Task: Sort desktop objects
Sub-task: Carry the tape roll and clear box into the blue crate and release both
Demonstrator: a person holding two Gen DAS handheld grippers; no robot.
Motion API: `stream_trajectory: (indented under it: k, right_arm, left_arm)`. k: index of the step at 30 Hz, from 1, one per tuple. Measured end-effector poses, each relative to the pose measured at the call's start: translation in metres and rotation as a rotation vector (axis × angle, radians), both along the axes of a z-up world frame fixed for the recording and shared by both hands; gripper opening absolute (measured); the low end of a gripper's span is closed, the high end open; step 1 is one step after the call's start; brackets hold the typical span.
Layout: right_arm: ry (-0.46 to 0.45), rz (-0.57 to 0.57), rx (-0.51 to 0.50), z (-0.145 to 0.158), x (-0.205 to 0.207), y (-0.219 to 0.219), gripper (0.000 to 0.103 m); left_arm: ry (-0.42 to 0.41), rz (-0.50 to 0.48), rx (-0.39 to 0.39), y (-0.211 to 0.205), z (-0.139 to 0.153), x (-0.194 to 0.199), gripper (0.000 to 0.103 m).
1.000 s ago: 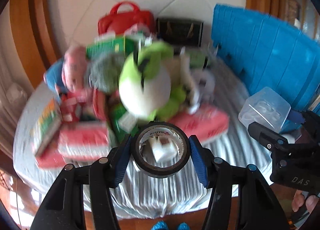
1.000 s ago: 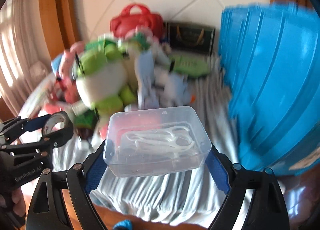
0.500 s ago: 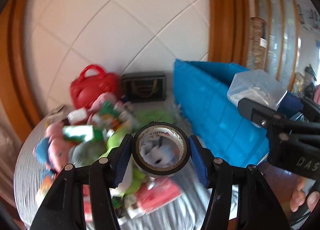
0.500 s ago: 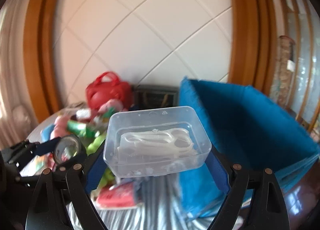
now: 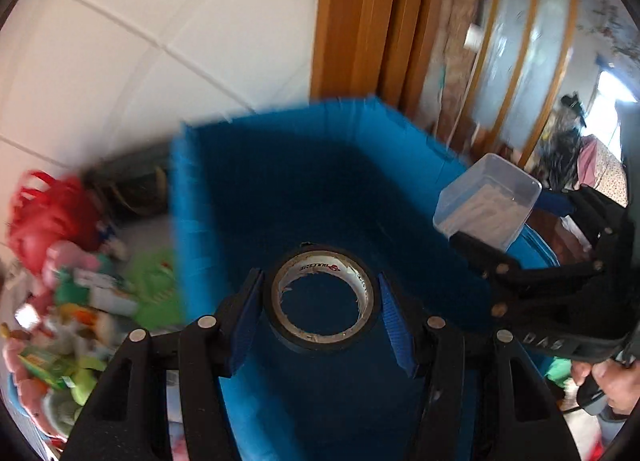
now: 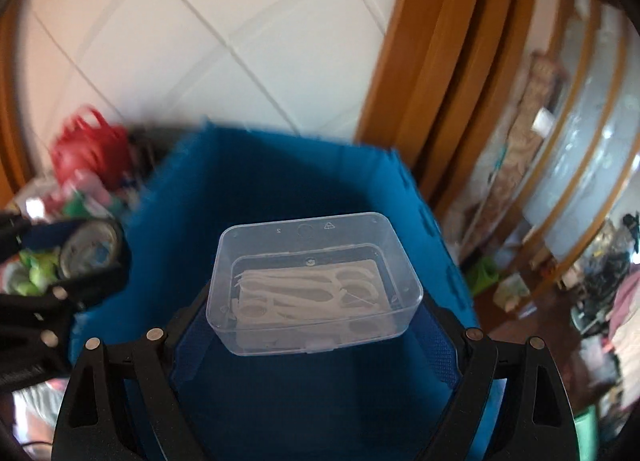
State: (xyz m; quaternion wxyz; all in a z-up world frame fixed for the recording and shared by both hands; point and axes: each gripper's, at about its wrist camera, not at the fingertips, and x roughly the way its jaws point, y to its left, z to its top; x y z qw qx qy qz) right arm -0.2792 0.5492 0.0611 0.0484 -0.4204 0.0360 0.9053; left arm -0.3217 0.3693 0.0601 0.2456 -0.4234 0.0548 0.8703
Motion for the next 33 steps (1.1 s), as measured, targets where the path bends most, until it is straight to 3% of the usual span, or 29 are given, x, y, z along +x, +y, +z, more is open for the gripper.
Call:
stream_trajectory:
  k: [4,8,12,15,18,25,30,33]
  right_arm:
    - [-0.226,0.11,-0.013,-0.07,-0.057,0.041,0.09]
    - [-0.463,0.24,-0.068,-0.149,-0.082,0.04,0.09]
    - [-0.657,0.342,-0.118,-0.212,-0.087,0.024,0.09]
    - [-0.779,0.422,-0.123,-0.254,-0.083,0.008,0.09]
    - [-0.882,0.459,-0.1,-0.29,-0.074,-0.005,0.09]
    - [-0.99,0.523,-0.102,-0.322,-0.059,-0.02,0.09]
    - [-1.107,0.556,-0.111,-0.342,-0.035,-0.026,0.09]
    - [-1.129,0.582,-0.103,-0.344,-0.027,-0.032,0.09]
  left_arm:
    - [-0.219,0.061,-0.125,0.054,-0.051,-0.063,0.056]
    - [-0.383,0.069,-0.266,0.084,-0.117,-0.084,0.056]
    - [-0.504,0.064,-0.412,0.097,-0.18,-0.08,0.056]
    - [-0.522,0.04,-0.582,0.104,-0.222,-0.068,0.056]
    - [-0.591,0.035,-0.653,0.105,-0.247,-0.064,0.056]
    - [-0.703,0.023,-0.708,0.101,-0.279,-0.057,0.056]
    - [-0.74,-0.003,-0.757,0.105,-0.293,-0.058,0.056]
    - [-0.74,-0.015,-0.781,0.114,-0.295,-0.062,0.058]
